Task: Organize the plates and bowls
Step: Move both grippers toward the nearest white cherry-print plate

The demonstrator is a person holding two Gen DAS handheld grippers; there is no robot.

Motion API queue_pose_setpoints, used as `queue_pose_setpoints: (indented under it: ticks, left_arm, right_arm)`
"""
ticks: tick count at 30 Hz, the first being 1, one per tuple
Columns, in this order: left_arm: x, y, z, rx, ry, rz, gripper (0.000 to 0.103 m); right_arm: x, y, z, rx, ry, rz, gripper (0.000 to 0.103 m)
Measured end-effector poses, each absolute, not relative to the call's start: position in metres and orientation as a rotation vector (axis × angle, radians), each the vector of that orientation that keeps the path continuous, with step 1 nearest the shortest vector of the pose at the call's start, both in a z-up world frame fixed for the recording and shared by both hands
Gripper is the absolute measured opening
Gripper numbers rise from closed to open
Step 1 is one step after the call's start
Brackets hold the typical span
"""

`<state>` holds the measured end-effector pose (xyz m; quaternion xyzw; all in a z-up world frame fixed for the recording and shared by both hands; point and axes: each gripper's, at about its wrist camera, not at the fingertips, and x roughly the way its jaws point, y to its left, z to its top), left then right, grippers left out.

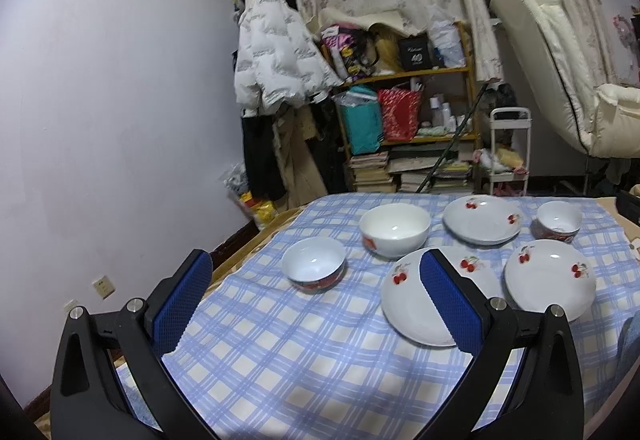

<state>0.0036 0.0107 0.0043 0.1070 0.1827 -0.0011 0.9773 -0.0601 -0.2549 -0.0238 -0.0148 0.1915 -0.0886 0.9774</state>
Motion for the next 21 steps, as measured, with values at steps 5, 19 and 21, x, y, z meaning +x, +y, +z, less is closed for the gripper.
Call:
queue_pose_setpoints:
  ticks: [5, 19, 21]
  left_arm:
    - [0.020, 0.020, -0.006, 0.205, 0.436, 0.009, 0.102]
    - [0.057, 0.012, 0.002, 0.248, 0.590, 0.045, 0.102]
    - [0.068, 0.011, 0.004, 0.247, 0.614, 0.053, 0.102]
  right_arm:
    - [-0.053, -0.257, -0.036, -0.008, 0.410, -0.172, 0.103]
    - [-0.020, -0.272, -0.026, 0.071, 0.463, -0.181, 0.103]
    - [-0.009, -0.267, -0.024, 0.058, 0.476, -0.179, 0.103]
